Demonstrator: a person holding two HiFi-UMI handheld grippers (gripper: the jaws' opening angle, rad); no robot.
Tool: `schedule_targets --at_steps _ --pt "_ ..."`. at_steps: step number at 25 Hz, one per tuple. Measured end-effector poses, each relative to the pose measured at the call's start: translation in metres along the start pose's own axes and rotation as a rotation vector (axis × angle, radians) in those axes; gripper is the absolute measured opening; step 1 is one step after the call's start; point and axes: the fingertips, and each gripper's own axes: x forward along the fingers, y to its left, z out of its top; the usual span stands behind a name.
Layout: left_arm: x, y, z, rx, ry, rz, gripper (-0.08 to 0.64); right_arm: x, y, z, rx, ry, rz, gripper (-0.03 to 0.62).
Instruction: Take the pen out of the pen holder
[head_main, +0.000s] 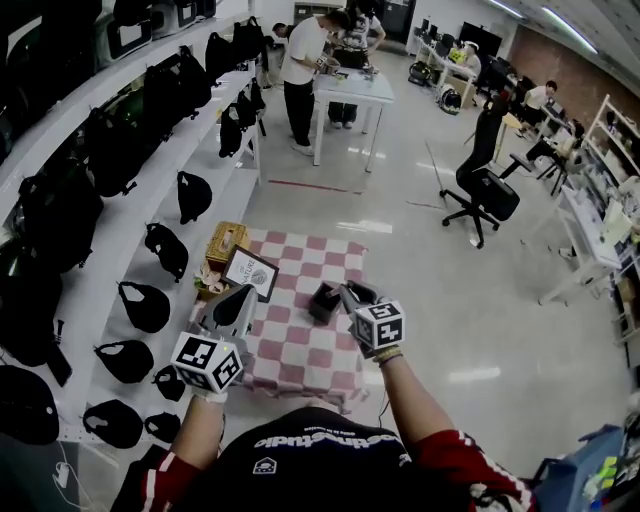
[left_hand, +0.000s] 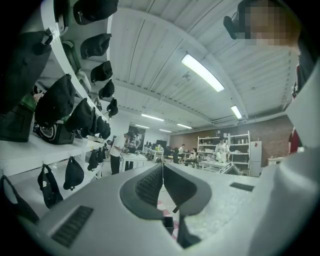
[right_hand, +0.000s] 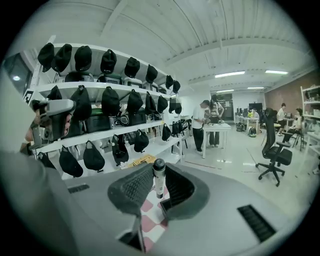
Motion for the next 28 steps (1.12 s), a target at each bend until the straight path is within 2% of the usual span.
schedule_targets --at_steps 8,21,28 --pt "-0.017 0.002 0.004 0.002 -0.006 -0.039 0.008 -0.047 0.036 0.026 0.008 -0.08 -0.034 0.077" --pt "-0.046 -0.02 0.001 -0.004 -0.006 -0.131 0.008 -0.115 0.084 0.031 0.009 -0.135 -0.1 0.077" --pt "-0.073 -0.029 0.001 -0.016 -0.007 -0.148 0.008 -0.148 0.106 0.04 0.016 -0.195 -0.129 0.077"
